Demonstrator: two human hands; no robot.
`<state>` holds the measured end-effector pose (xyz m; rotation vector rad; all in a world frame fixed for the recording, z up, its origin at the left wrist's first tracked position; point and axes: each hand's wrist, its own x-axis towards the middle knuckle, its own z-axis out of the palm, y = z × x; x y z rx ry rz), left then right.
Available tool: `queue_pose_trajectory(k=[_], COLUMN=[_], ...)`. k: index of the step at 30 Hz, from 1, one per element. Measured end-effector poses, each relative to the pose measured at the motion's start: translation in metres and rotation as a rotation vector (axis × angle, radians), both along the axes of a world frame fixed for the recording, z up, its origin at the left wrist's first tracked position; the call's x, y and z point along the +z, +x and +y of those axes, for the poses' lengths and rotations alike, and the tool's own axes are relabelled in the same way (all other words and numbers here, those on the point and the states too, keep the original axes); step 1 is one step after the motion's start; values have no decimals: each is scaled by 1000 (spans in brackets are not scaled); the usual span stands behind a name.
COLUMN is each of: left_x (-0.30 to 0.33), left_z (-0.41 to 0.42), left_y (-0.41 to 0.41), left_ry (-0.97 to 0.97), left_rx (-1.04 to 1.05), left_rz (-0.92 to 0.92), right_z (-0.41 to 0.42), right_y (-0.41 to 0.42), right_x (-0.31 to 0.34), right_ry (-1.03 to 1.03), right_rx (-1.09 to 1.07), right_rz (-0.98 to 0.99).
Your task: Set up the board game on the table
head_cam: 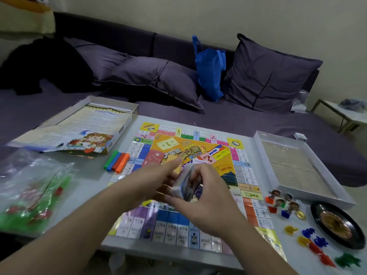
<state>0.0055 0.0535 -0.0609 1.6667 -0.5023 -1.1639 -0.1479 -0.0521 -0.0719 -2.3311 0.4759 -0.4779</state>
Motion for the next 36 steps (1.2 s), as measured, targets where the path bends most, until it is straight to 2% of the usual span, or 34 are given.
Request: queue_pose_trajectory(k=[3,5,11,19,23,26,28,30,36], left_x=[-3,0,7,6,3,1,0,0,-3], left_z=[6,10,7,1,-1,-3,-4,-6,-9], left_y=[30,45,66,75,78,81,84,85,94], left_ry=[-18,-41,-101,-80,-70,-71,-73,-79,-74], left_rx=[332,412,503,539,549,561,581,604,662], left_rz=[-41,-58,-106,-106,-122,-131,-133,-116,-114], right_z=[4,8,23,27,30,25,13,-6,-37], right_y=[34,54,99,116,117,123,134,151,210], right_x=[-12,-20,-32,-42,-47,-41,-35,-33,-47], right_ry=[-59,-94,-319,-427,-557,-466,-333,-284,-358], right_rx=[7,36,139,167,220,187,97,-23,31], right_rz=[124,215,320,308,393,418,318,278,552])
